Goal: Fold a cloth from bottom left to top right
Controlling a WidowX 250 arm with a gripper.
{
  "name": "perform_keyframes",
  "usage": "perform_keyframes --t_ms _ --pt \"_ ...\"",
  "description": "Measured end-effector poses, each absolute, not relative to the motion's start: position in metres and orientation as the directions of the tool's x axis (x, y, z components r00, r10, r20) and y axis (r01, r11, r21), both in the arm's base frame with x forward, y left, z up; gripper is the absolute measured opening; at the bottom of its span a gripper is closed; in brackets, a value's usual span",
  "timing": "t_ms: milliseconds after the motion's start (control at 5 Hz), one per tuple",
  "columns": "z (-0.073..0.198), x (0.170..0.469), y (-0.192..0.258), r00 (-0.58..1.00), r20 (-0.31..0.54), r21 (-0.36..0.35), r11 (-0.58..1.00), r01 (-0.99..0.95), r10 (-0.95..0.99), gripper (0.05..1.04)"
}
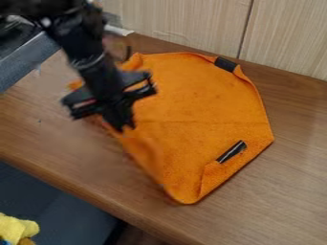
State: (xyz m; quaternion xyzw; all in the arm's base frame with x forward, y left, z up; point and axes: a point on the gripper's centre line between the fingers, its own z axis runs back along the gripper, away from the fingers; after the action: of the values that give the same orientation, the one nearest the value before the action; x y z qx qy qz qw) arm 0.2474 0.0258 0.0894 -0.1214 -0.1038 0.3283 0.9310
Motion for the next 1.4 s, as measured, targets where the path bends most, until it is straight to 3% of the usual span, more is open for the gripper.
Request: perform_keyframes --t_ms 400,1000,1200,1400 --pt "0.087 0.31 0.004 0.734 0.12 -0.316 0.727 -0.61 0.668 0.073" --pt "0.041 0.348 -0.014 0.73 0.12 -0.258 0.732 -0.631 0.672 0.09" --pt "0.039 0.354 -0.014 0.755 0.114 -0.231 0.757 -0.611 0.645 0.253" --pt "0.038 0.352 -0.014 0.769 0.117 -0.227 0.77 -0.596 0.629 0.519"
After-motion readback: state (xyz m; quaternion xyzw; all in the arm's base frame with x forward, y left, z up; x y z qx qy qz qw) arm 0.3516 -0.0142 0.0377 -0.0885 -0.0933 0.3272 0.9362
